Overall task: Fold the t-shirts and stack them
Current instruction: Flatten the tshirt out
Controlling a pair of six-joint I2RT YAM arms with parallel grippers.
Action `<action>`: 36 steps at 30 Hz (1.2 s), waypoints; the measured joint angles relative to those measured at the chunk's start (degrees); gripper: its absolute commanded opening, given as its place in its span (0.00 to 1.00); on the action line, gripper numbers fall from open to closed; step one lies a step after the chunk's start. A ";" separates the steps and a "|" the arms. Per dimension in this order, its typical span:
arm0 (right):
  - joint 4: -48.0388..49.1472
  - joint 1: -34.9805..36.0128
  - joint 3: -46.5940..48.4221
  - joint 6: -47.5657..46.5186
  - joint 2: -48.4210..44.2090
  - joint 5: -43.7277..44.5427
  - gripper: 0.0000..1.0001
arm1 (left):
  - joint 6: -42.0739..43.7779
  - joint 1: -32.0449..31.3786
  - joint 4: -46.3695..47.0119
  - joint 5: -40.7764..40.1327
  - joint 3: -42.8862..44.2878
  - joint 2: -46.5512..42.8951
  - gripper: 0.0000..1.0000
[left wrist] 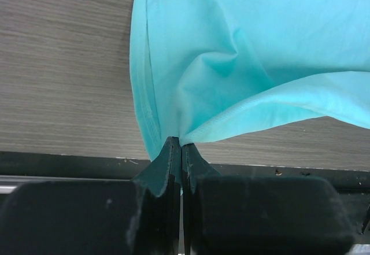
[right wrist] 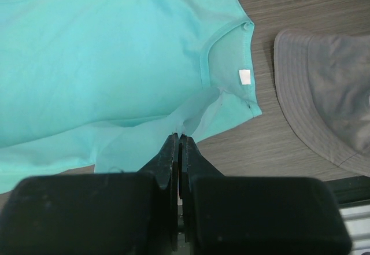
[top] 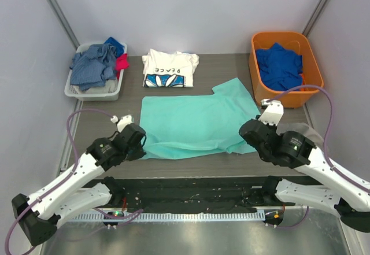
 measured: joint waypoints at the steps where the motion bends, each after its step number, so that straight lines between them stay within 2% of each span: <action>1: -0.55 0.00 0.00 0.17 -0.63 -0.46 0.01 | -0.48 -0.09 -0.15 0.04 -0.72 -1.05 0.00; 19: -10.64 0.00 0.63 16.68 -11.21 -7.91 0.01 | -8.20 -0.59 0.55 3.21 -8.44 -6.38 0.00; 25: -10.95 -0.42 1.44 18.34 -13.77 -10.10 0.01 | -8.72 -0.63 1.68 3.23 -8.61 -6.21 0.00; 29: -11.23 -3.10 1.44 18.01 -15.58 -11.28 0.01 | -8.87 -0.63 2.01 3.23 -9.01 -6.21 0.00; 36: -11.41 -4.79 0.50 17.68 -15.65 -9.99 0.01 | -8.92 -0.63 3.08 3.13 -10.23 -5.01 0.00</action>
